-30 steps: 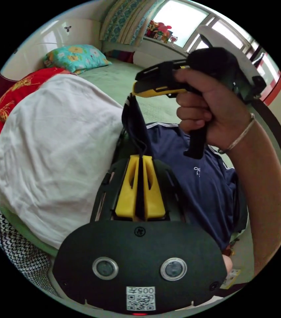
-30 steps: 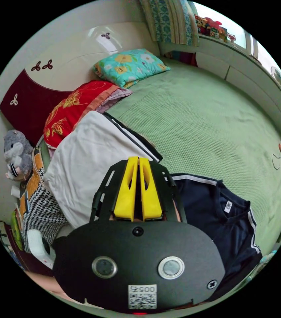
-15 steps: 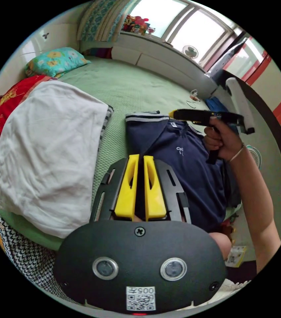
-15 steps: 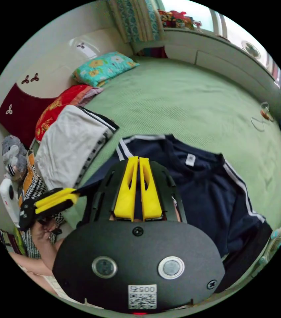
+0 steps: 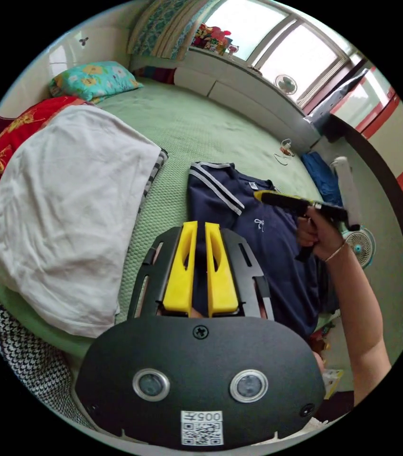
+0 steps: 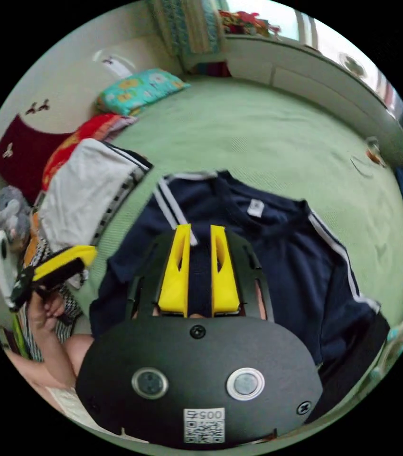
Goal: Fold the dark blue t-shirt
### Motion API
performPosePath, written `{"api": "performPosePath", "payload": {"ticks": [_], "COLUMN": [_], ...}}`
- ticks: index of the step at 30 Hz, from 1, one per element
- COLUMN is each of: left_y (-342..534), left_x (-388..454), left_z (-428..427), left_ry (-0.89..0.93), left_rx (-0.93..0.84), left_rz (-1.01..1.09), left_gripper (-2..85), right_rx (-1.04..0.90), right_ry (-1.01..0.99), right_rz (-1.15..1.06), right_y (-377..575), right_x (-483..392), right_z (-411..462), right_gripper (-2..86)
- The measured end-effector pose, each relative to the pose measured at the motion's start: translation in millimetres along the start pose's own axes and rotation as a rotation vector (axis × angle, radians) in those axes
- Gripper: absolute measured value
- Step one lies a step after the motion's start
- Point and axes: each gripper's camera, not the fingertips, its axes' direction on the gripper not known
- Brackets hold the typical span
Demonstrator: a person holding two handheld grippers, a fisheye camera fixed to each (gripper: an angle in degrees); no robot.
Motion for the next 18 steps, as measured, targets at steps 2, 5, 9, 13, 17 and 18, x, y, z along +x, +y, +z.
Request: {"api": "performPosePath", "payload": {"ticks": [2, 5, 9, 13, 17, 18], "left_y": [-4.5, -9.8, -13.2, -16.1, -17.5, -17.5], "left_x": [3.6, 6.6, 12.7, 24.1, 33.2, 35.4], "left_z": [14.9, 32.5, 47.3, 78.3, 107.7, 116.0], "left_ry": [-0.006, 0.0, 0.043, 0.064, 0.017, 0.019], "left_rx": [-0.019, -0.034, -0.007, -0.078, -0.152, -0.166], "left_rz": [0.002, -0.019, -0.026, 0.005, 0.008, 0.005], "left_gripper": [6.7, 7.7, 7.8, 7.9, 7.9, 7.8], "right_rx": [-0.005, -0.054, -0.137, -0.176, -0.034, -0.024], "right_ry": [-0.004, 0.044, 0.099, 0.185, 0.052, 0.027], "right_rz": [-0.144, -0.245, -0.261, -0.234, -0.078, -0.046], "right_y": [-26.0, -54.4, -70.8, -58.2, -52.9, -53.1], "right_x": [-31.2, -66.4, -81.8, -63.1, -22.1, -15.3], "right_z": [4.5, 36.9, 94.9, 134.7, 110.1, 108.4], "right_gripper": [10.3, 11.3, 9.8, 1.3, -0.9, -1.0]}}
